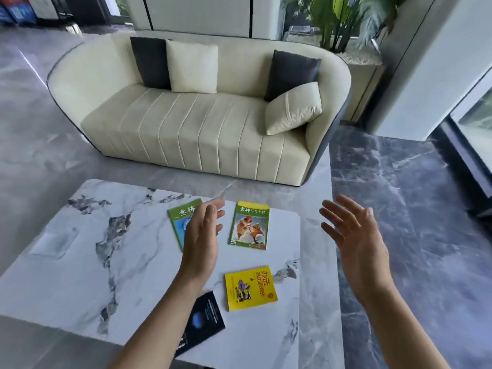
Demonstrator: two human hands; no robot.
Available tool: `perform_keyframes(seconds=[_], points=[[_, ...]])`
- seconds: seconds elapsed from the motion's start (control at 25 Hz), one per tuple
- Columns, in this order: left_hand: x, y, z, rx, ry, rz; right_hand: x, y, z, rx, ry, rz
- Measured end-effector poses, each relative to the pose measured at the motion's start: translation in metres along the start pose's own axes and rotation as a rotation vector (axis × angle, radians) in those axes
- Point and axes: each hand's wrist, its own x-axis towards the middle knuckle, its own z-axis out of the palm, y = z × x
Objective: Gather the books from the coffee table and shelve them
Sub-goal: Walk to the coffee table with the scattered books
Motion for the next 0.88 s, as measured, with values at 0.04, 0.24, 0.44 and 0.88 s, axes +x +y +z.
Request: perform_keyframes(seconds=[0.04, 0.24, 0.44, 0.88], points=[[0.034, -0.016, -0.006, 0.002, -0.018, -0.019, 0.025, 0.019, 0.019, -0.003, 0.028, 0.018], [0.133, -0.089, -0.012, -0.004, -0.100, -0.116, 0.111, 0.095, 0.069, 0.008, 0.123, 0.090], [0.188, -0.208, 0.004, 0.043, -0.108, -0.196, 0.183, 0.211, 0.041, -0.081, 0.212, 0.227], [0.232, -0.467, 0.053, 0.334, -0.178, -0.353, 0.254, 0.472, -0.058, -0.428, 0.330, 0.523]])
